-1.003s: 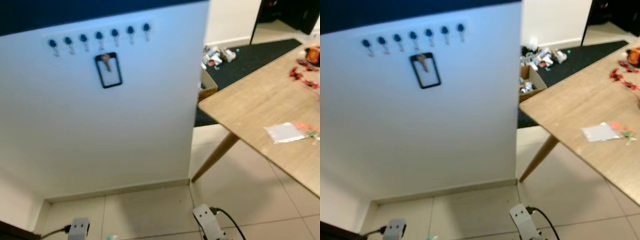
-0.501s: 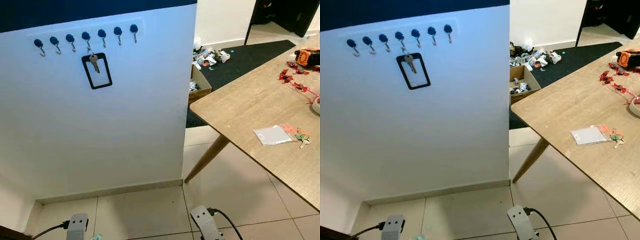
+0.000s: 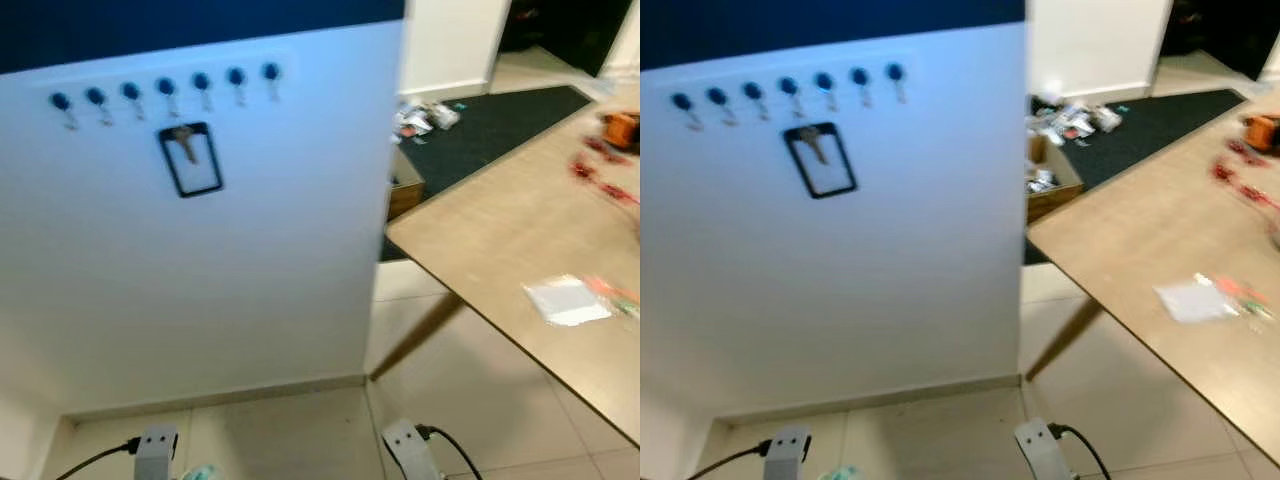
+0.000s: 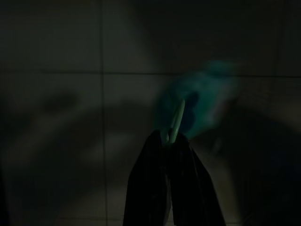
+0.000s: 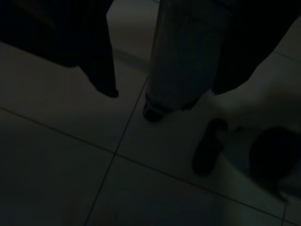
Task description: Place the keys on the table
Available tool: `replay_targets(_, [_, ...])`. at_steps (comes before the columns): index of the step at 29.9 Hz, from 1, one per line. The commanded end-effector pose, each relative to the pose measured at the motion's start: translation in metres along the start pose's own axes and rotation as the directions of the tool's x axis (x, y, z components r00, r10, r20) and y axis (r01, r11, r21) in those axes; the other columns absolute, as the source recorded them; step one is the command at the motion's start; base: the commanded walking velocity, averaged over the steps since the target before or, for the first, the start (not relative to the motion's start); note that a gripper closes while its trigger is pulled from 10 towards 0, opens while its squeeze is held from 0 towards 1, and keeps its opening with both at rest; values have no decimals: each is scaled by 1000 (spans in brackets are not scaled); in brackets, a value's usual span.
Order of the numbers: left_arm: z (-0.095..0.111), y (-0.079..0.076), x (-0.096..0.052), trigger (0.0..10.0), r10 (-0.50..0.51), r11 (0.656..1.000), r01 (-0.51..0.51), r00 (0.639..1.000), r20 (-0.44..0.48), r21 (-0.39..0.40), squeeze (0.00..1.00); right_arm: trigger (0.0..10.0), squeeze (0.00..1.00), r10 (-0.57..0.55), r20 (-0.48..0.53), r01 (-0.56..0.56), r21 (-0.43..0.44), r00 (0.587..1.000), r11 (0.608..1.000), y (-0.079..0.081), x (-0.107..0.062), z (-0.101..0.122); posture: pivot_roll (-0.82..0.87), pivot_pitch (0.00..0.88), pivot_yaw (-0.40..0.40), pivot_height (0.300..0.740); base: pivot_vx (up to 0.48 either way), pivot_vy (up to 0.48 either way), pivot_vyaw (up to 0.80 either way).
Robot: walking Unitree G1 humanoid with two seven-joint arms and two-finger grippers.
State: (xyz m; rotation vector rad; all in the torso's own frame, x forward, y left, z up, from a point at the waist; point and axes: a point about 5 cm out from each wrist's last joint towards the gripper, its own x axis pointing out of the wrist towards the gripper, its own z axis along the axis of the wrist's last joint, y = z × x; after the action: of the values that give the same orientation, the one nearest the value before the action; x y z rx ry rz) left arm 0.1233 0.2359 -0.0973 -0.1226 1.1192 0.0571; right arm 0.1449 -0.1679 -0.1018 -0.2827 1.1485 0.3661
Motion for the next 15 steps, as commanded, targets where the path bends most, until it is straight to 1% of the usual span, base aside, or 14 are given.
replay_targets(1, [4,0,0,10000,0,1000,0,1000,5,11,0,10000,0,51,-130,-49,13,990,999,15,-2,-34,-91,80,101,740,364,0,0])
replay_targets(5, [3,2,0,10000,6,1000,-6,1000,4,7,0,10000,0,52,-128,-50,17,990,999,16,-2,-34,-95,81,108,740,315,0,0])
replay_targets(10, [4,3,0,10000,12,1000,-12,1000,15,5,0,10000,0,53,-126,-51,22,991,998,17,-2,-33,-96,81,110,740,0,0,0])
replay_targets(14, [7,7,-1,10000,29,999,-29,999,29,-20,0,10000,0,54,-127,-51,25,990,998,17,-2,-33,-96,81,110,740,0,0,0])
replay_targets(15, [8,10,-2,10000,41,999,-40,999,32,-22,0,10000,0,54,-127,-51,25,990,998,17,-2,-33,-96,81,110,740,0,-382,0])
